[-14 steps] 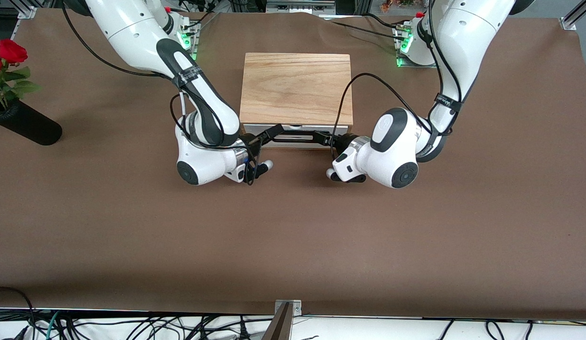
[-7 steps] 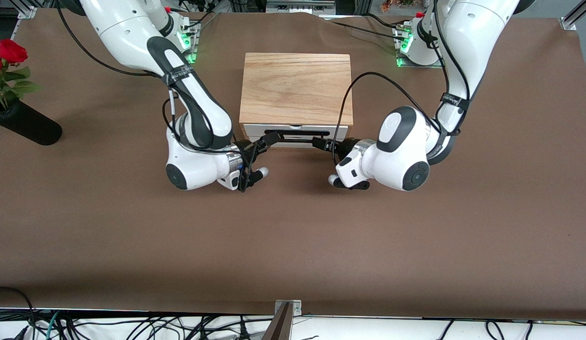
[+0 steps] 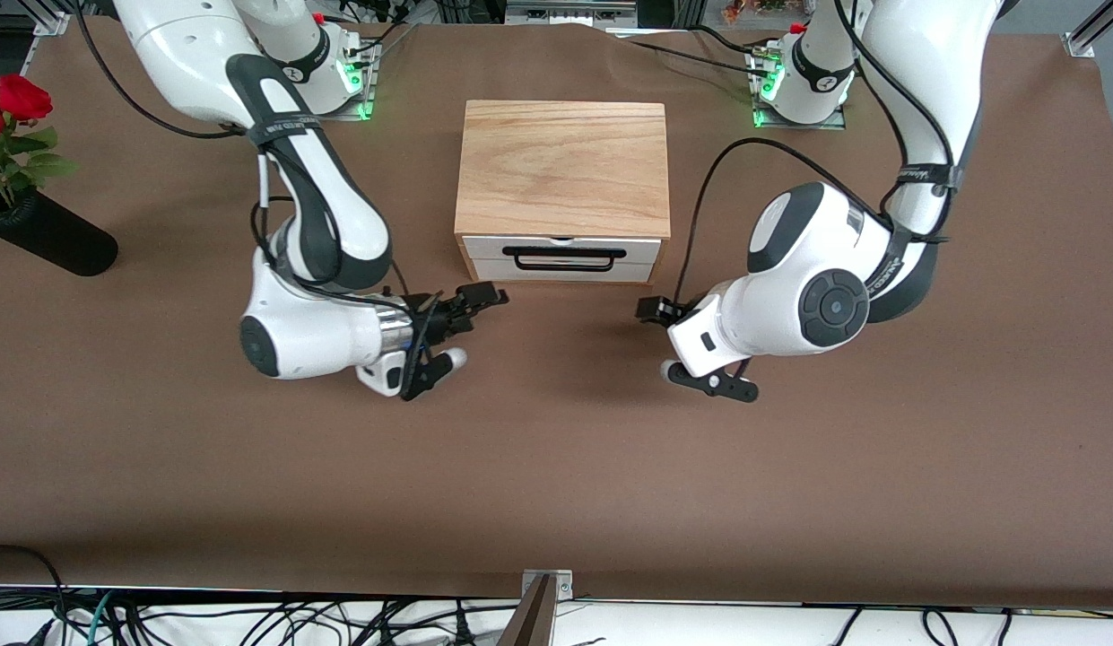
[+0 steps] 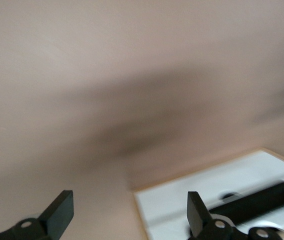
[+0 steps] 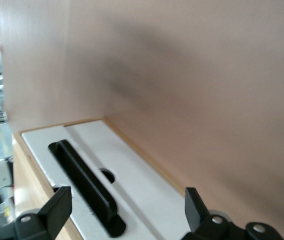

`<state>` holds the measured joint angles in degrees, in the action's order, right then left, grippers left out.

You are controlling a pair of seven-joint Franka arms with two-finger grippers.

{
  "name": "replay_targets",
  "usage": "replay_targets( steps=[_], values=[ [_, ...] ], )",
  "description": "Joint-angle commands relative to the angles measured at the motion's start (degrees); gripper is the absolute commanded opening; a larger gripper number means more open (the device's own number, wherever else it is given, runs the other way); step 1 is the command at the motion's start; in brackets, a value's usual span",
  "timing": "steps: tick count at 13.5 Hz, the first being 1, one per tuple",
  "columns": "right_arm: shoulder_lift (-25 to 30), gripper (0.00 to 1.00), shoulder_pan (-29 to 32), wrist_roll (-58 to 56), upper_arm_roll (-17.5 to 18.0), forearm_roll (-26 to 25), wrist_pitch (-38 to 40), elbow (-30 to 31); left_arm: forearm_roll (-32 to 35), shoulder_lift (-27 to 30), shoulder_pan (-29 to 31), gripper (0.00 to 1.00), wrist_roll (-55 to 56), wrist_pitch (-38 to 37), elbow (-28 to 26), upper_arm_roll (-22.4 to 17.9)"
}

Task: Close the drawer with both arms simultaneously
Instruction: 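Pull the right gripper and the left gripper back from the closed drawer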

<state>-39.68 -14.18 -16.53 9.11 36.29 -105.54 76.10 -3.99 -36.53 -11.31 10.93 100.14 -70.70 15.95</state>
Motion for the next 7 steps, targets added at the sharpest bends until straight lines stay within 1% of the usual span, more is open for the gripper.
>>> replay_targets(
  steps=[1, 2, 3, 5, 6, 7],
  values=[
    [0.1, 1.00, 2.3, -0.9, 0.2, -4.5, 0.4, -3.1, 10.5, 4.3, -0.1, 1.00, 0.4, -1.4, 0.7, -0.4],
    [0.1, 1.00, 2.9, -0.9, 0.1, -6.7, 0.3, -3.8, 14.2, 6.5, 0.1, 1.00, 0.5, -2.6, 0.2, -0.4],
    [0.1, 1.00, 4.0, -1.0, 0.2, -9.1, 0.3, -4.6, 16.4, 7.6, 0.8, 1.00, 0.4, -5.9, 0.6, -0.4],
    [0.1, 1.00, 5.2, -1.1, -0.1, -12.1, 0.0, -6.7, 16.1, 11.5, 3.6, 1.00, 0.3, -9.1, 0.6, -0.2],
    [1.2, 1.00, 3.6, -1.6, -3.8, -12.7, -1.3, -6.6, 15.8, 13.3, 5.8, 1.00, 0.3, -9.3, 0.4, 0.0],
    [1.4, 1.00, 1.9, -3.1, -6.8, -12.7, -2.7, -6.6, 15.8, 15.4, 6.6, 1.00, 0.6, -9.9, -0.2, -0.3]
  ],
)
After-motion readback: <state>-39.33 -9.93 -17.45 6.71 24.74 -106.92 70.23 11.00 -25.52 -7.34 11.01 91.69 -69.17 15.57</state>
